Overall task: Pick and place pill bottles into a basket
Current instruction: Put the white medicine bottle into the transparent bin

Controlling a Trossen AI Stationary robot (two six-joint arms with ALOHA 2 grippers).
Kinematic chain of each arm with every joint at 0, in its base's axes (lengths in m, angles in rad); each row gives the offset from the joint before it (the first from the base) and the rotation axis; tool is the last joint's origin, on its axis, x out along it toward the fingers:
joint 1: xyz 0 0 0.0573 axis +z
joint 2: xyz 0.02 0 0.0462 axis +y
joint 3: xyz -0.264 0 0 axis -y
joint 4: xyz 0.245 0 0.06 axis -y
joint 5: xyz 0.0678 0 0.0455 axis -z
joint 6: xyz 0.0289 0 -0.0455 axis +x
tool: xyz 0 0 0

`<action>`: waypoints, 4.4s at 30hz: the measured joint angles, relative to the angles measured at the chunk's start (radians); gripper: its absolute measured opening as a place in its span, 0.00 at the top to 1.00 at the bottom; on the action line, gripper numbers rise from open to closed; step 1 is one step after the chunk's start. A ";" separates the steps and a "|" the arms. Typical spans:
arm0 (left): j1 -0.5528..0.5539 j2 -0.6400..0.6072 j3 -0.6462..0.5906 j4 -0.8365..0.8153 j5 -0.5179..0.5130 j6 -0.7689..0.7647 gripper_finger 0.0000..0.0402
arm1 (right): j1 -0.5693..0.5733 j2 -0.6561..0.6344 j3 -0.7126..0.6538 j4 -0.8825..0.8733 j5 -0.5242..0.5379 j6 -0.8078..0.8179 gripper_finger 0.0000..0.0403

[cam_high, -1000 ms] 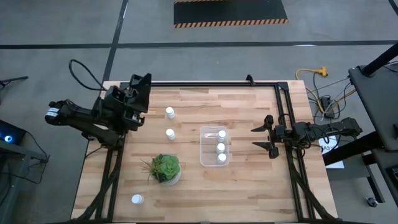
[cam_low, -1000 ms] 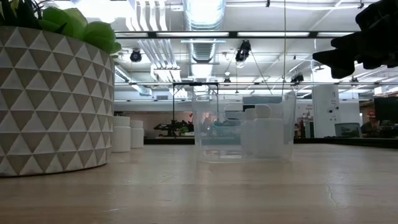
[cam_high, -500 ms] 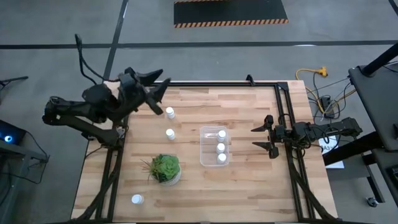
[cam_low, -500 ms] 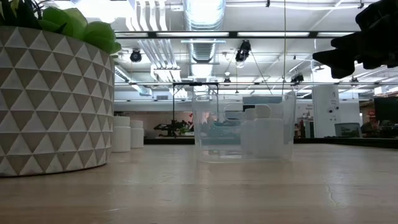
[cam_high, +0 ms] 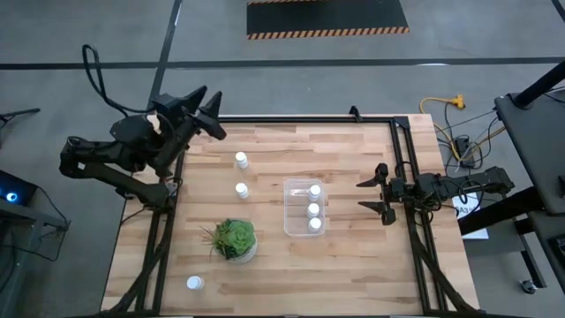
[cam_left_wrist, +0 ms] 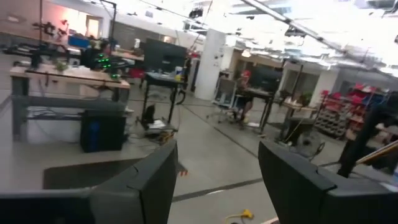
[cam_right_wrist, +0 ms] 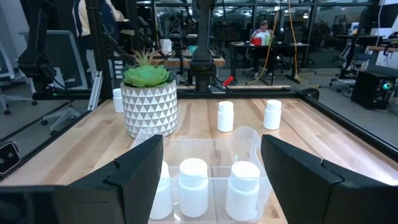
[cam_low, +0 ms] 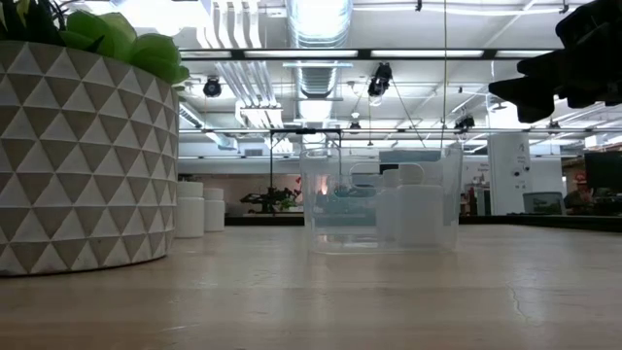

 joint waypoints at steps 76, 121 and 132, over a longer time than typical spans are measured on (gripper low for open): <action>0.551 0.692 0.467 -1.539 0.974 -0.274 0.42 | 0.000 0.000 0.000 0.000 0.000 0.000 0.35; 0.631 0.769 0.153 -1.270 1.104 -0.219 0.26 | 0.000 0.000 0.000 0.000 0.000 0.000 0.35; 0.657 0.771 0.107 -1.239 1.120 -0.217 0.26 | 0.000 0.000 0.000 0.000 0.000 0.001 0.35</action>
